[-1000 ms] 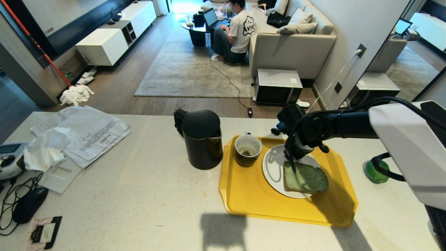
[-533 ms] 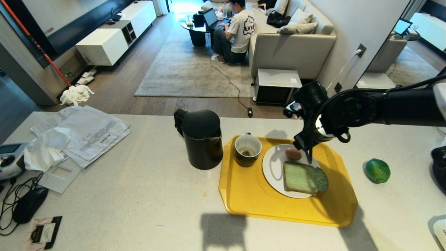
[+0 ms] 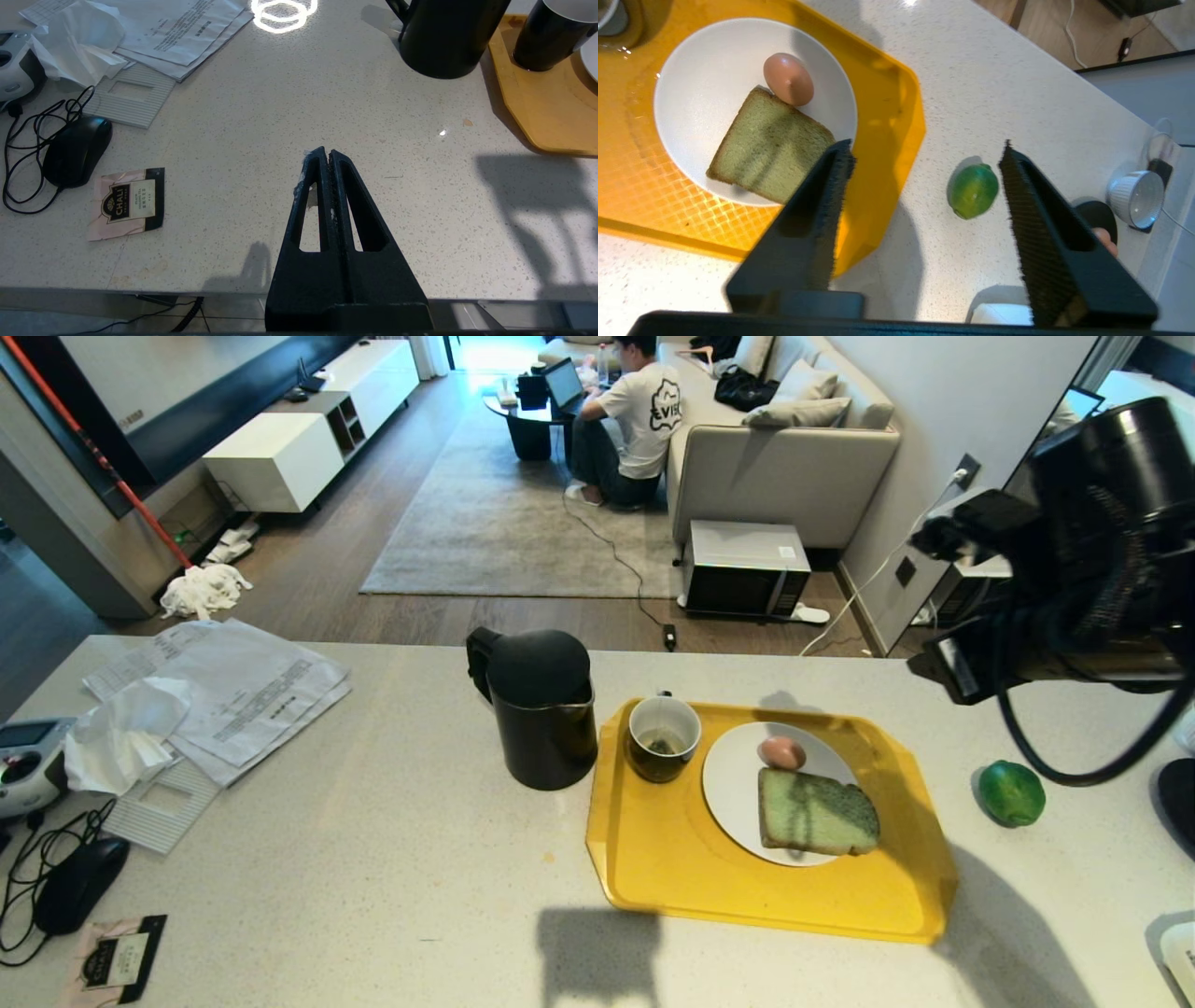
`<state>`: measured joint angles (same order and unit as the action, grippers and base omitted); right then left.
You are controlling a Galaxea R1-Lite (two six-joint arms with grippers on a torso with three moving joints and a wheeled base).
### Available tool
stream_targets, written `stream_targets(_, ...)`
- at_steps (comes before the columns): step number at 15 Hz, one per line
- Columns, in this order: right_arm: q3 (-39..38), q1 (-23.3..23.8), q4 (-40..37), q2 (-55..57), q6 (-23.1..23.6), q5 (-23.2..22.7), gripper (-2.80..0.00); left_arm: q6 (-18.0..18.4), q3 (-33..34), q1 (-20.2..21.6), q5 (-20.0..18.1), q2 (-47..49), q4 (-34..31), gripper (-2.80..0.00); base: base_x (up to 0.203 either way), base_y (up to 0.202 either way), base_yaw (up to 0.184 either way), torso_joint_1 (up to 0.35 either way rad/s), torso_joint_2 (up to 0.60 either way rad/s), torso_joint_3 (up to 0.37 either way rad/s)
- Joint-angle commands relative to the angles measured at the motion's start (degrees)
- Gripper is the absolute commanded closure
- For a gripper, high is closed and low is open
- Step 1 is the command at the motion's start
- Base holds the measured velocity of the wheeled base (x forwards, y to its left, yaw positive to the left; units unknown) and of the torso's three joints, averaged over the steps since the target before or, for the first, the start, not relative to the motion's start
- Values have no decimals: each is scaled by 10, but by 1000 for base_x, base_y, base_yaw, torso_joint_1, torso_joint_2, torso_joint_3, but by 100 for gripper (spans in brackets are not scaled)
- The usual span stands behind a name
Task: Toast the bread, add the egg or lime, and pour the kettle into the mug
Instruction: Pick up the kettle
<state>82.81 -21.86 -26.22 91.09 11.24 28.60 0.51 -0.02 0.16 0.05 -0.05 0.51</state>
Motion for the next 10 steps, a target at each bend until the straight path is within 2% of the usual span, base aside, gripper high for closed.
stream_targets(1,-35,0,-2,-125,-8,1,0,0,0,0,0,0,0,0,0,0,0,0,0,0)
stream_targets(3,-52,10,-4,-196,-25,0,0,0,0,0,0,0,0,0,0,0,0,0,0,0)
stream_targets(6,-97,56,-5,-306,-59,-5,0,0,0,0,0,0,0,0,0,0,0,0,0,0)
stream_targets(10,-230,112,-3,-477,-97,-41,0,0,0,0,0,0,0,0,0,0,0,0,0,0)
